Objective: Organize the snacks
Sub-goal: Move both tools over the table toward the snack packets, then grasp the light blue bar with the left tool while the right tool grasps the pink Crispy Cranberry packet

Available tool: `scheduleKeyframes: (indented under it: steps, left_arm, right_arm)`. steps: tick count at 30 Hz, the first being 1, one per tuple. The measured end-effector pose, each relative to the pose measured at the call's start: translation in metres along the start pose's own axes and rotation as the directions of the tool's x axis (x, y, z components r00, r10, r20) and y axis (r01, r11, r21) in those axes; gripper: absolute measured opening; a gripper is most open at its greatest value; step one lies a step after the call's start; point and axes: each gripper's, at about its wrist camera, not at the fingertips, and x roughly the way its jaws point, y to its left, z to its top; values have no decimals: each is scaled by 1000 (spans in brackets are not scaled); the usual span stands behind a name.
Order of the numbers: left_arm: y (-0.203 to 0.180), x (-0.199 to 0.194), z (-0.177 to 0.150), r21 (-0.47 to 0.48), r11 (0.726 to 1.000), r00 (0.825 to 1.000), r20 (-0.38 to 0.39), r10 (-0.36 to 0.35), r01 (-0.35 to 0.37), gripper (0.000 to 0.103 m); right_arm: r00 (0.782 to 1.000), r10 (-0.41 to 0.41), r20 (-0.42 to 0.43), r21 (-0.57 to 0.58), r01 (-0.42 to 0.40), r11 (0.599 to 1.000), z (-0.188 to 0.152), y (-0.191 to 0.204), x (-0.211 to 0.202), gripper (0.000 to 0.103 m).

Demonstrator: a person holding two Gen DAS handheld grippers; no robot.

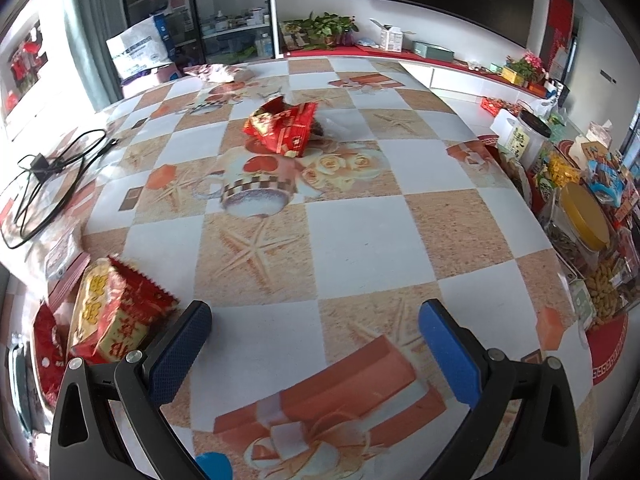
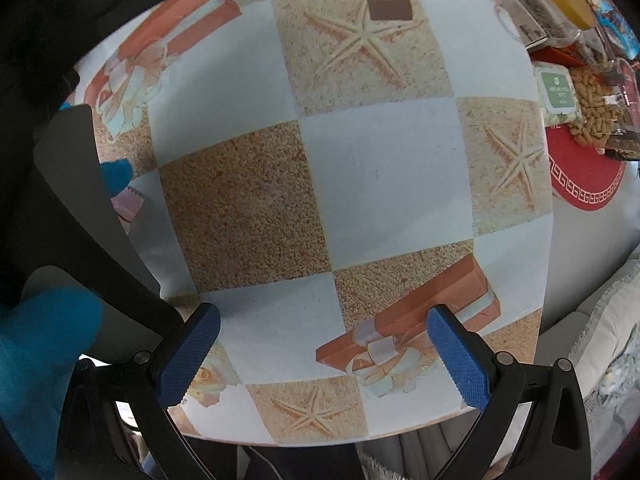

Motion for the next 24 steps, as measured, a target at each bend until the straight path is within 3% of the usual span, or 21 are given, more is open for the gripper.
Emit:
scheduleKeyframes:
  steps: [3,6,7,9,13,14,17,19,21,24]
  left_arm:
    - [-3,2,5,101,994,998,-59,-39,44,103]
    - [2,3,15,190,974,971,-224,-83,127,103]
    - [7,4,18,181,975,959,-272,-74,127,103]
    - [5,4,22,178,980,964,-264,-38,88,103]
    - [8,9,27,179,970,883,-465,-66,167,103]
    - [12,3,30,170,972,885,-461,-66,161,103]
    - [47,-33,40,137,982,912,-404,-68,133,103]
    - [77,-53,35,118,990,935,-352,-31,77,103]
    - [121,-69,21,73,997,938,-345,7,20,103]
    - [183,-69,4,14,996,921,-381,84,-85,103]
  right_arm:
    - [999,38,-37,-13,-38,999,10,-4,0,103]
    - [999,20,-27,-57,-21,998,12,-4,2,103]
    - [1000,20,-13,-55,-21,998,11,-5,2,103]
    - [1000,24,3,-53,-24,998,11,-8,2,103]
    - [999,48,5,-62,-47,997,10,-9,-2,103]
    - [997,73,1,-70,-72,995,2,-7,-6,103]
    - [997,83,-3,-74,-83,994,0,-13,-11,103]
    - [999,35,10,-58,-35,998,1,-11,-7,103]
    - [999,23,34,-53,-22,998,-6,-3,-2,103]
    - [996,52,71,-56,-48,997,-15,-5,-5,103]
